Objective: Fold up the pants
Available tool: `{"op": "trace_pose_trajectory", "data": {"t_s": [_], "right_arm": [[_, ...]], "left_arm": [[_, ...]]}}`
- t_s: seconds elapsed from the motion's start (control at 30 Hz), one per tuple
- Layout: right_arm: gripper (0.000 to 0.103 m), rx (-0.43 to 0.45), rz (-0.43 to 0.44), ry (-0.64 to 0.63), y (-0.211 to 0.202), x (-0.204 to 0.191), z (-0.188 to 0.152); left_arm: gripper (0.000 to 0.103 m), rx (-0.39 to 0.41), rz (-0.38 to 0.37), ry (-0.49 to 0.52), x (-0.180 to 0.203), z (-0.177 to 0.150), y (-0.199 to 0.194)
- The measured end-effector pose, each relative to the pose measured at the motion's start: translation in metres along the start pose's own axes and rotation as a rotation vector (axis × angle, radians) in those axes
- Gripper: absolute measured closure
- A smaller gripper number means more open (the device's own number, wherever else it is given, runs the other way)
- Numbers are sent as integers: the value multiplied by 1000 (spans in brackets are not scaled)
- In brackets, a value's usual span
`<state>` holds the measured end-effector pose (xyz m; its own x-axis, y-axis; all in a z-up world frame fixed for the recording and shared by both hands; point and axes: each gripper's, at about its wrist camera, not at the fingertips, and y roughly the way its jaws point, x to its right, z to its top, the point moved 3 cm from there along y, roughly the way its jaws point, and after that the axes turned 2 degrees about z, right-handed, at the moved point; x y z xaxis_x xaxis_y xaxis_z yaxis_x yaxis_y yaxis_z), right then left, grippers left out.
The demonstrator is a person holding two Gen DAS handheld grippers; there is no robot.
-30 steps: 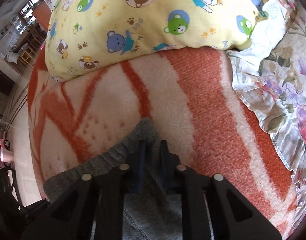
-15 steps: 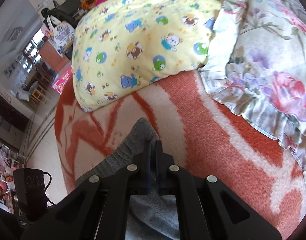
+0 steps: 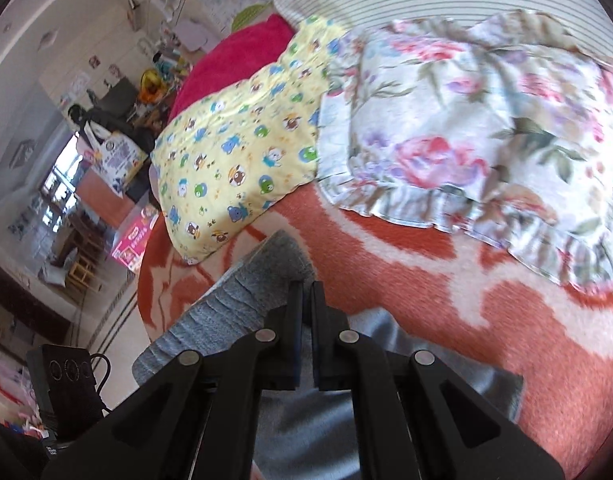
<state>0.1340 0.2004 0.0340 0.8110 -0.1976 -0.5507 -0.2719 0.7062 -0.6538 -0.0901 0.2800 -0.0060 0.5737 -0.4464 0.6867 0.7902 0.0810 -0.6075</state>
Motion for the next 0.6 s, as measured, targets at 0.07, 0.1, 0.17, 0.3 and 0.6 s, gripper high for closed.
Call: {"op": "trace_pose_trajectory", "data": {"t_s": [0.07, 0.1, 0.17, 0.3, 0.6], "right_arm": [[99, 24, -6, 26, -17, 8, -9], [99, 34, -11, 39, -25, 13, -14], [99, 53, -20, 63, -42, 22, -23], [99, 95, -33, 111, -74, 37, -43], [99, 205, -67, 224, -152, 77, -92]], "left_arm": [[91, -18, -12, 32, 12, -10, 2], [91, -29, -19, 46, 18, -16, 2], [91, -50, -31, 74, 30, -27, 5], [91, -95, -53, 133, 53, -49, 8], [91, -215, -100, 284, 106, -109, 21]]}}
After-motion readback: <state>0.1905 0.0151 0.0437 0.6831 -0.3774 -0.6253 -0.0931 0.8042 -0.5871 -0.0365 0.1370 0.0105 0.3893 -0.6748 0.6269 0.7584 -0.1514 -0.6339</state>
